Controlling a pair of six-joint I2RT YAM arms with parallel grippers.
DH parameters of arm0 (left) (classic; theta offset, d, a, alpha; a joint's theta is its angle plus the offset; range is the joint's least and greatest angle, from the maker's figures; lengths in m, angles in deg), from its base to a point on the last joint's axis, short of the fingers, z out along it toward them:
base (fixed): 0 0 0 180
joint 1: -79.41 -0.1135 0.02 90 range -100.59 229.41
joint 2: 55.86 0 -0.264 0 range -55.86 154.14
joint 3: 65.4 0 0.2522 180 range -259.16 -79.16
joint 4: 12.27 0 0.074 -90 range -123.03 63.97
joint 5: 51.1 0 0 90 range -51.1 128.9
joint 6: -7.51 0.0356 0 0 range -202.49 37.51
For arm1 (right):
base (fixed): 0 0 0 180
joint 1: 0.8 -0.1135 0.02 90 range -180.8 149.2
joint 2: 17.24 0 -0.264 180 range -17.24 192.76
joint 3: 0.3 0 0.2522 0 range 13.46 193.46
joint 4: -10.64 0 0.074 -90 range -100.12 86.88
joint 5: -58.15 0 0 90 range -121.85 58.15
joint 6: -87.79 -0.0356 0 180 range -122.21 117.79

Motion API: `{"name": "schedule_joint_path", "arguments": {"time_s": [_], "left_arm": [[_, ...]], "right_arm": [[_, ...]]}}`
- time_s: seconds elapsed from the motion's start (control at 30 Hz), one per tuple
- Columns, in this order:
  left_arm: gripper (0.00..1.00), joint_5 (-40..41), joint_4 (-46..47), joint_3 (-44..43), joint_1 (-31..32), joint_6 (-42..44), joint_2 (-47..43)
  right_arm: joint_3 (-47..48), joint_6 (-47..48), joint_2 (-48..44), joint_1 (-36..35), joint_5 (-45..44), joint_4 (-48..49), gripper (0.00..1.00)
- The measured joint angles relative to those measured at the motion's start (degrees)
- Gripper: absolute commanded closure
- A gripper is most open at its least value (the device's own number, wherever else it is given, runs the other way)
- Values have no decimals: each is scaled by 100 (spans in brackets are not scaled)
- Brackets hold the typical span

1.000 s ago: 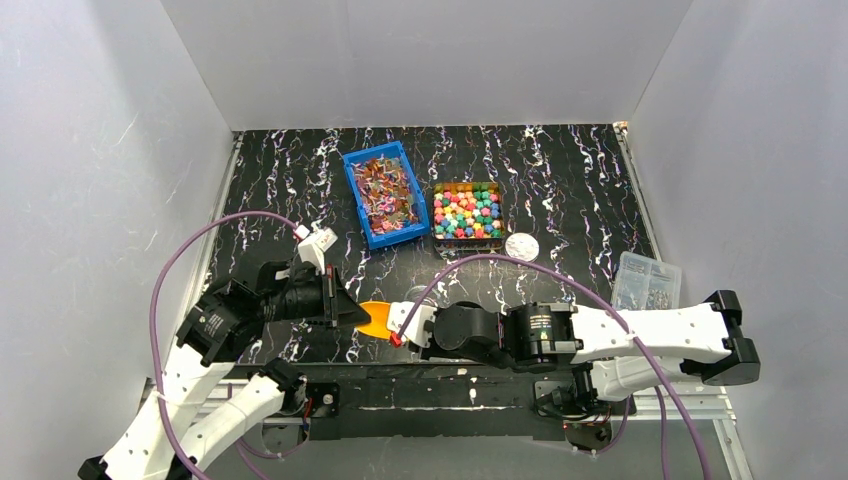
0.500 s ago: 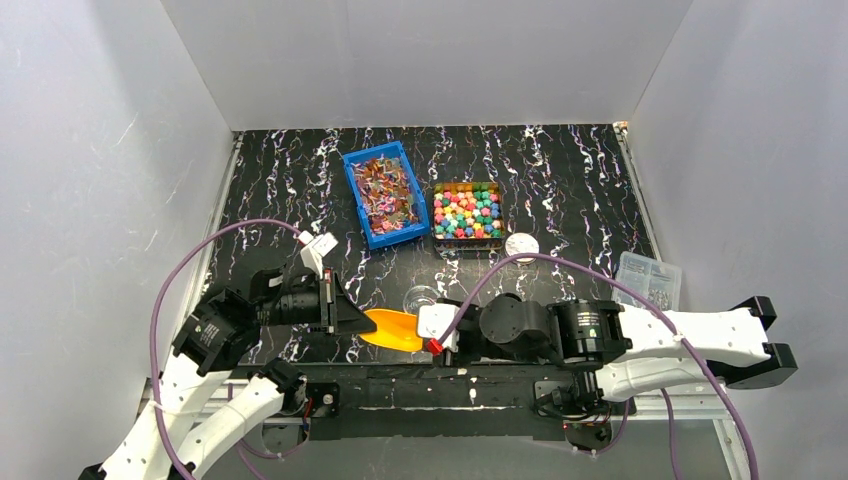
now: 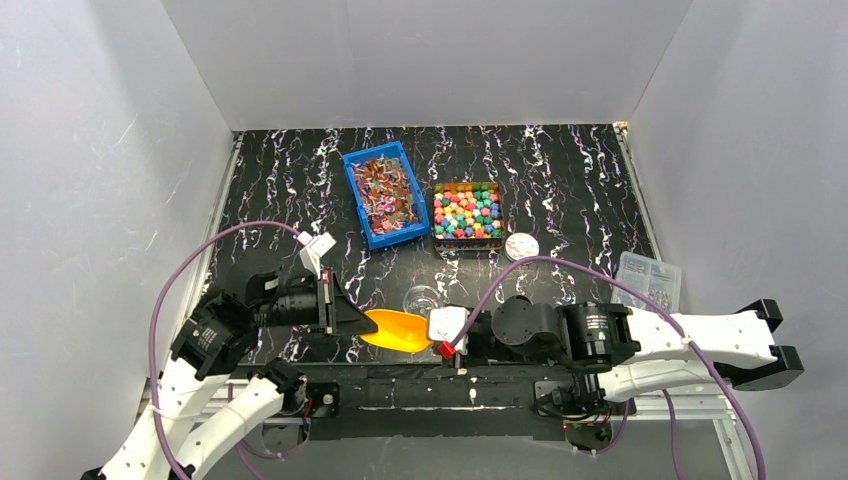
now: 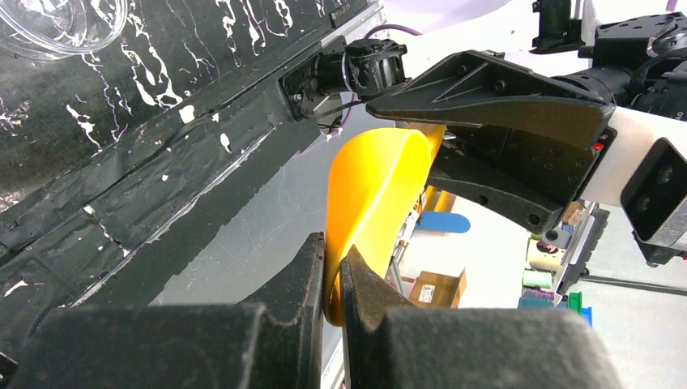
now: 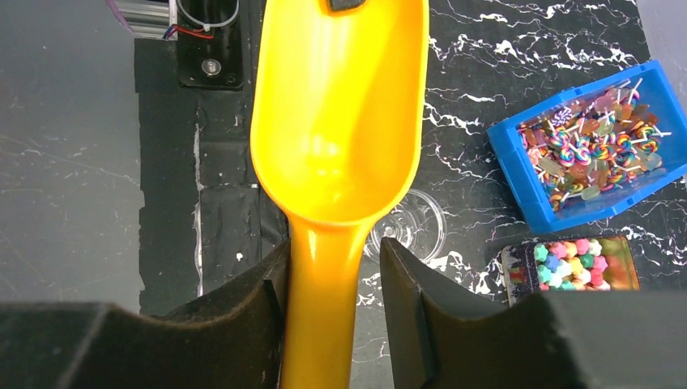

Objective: Pack the candies
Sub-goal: Adjust the spatula.

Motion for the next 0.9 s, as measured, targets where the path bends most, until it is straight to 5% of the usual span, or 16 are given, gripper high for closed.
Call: {"name": "schedule_joint_path", "arguments": {"time_s": [0.43, 0.53, 0.7, 0.9], "left_arm": [[100, -24, 129, 173, 0, -195, -153], [100, -15, 125, 177, -4, -203, -173], [100, 26, 127, 197, -15, -184, -192], [100, 17, 127, 260, -26, -184, -208]], "right_arm": [[-105, -111, -9, 0, 28, 428, 56], [-188, -129, -20, -4, 59, 518, 66], [-251, -236, -37, 7, 42, 597, 96], [-317, -264, -44, 2, 48, 638, 99]]}}
